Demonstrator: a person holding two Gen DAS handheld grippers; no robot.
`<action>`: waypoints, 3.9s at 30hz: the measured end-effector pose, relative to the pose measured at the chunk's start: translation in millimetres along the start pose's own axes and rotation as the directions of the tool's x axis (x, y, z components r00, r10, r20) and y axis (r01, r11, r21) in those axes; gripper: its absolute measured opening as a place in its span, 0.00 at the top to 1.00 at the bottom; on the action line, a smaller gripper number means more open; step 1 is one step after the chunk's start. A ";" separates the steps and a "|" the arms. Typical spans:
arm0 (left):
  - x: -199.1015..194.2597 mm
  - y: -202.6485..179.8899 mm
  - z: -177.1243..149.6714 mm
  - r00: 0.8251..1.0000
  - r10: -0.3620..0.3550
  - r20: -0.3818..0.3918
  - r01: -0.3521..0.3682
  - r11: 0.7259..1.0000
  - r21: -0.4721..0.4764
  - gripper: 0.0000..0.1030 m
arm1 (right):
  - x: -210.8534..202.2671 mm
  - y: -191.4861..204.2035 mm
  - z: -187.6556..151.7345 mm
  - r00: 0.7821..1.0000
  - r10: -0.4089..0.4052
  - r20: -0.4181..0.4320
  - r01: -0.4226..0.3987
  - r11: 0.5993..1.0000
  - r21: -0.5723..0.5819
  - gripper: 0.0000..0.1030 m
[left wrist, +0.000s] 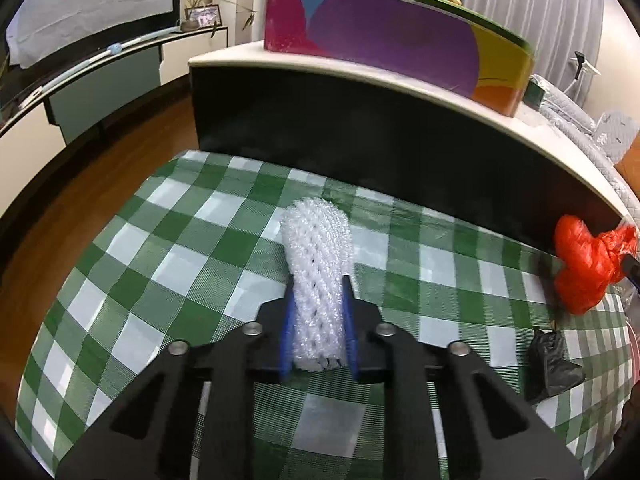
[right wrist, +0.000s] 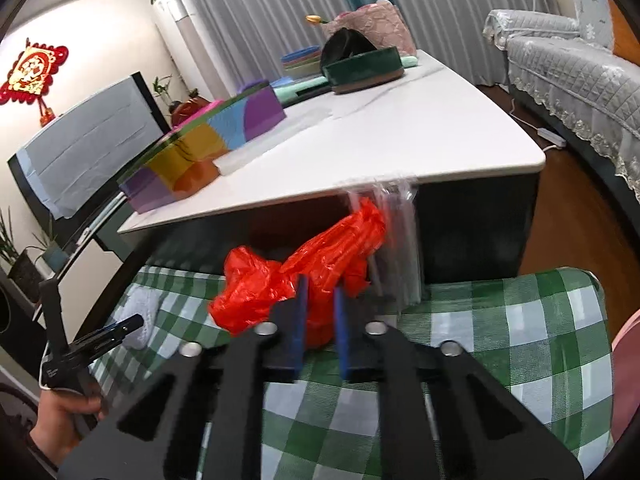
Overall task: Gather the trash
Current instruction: 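Grasp the white foam net with the left tool while the right tool grasps the orange-red bag, then carry the foam net in the left tool while the right tool carries the orange-red bag to the pink basin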
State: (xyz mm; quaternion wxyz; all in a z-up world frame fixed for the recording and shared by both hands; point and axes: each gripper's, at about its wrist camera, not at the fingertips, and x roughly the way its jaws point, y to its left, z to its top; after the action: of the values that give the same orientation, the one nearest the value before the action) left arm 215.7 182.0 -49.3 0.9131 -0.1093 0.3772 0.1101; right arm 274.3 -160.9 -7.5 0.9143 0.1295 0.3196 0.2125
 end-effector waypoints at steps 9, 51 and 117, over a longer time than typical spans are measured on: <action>-33.0 -20.6 -1.7 0.997 -0.056 0.057 0.054 0.997 0.052 0.87 | -45.6 28.5 4.8 0.999 0.022 0.049 -0.019 0.998 -0.068 0.97; -179.4 -117.4 -55.5 0.934 -0.321 0.159 0.272 0.924 0.269 0.87 | -236.4 12.5 -32.4 0.959 -0.200 0.202 0.229 0.964 -0.135 0.98; -151.0 -324.6 -98.8 0.817 -0.576 -0.004 0.515 0.728 0.452 0.87 | -288.0 -148.6 -33.3 0.853 -0.475 0.218 0.477 0.878 0.047 0.98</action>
State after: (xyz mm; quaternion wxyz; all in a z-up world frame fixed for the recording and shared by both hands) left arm 137.7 -172.8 27.8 0.9290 -0.0023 0.2794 -0.2428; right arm 95.3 -423.5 64.2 0.9689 0.0653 0.2361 -0.0344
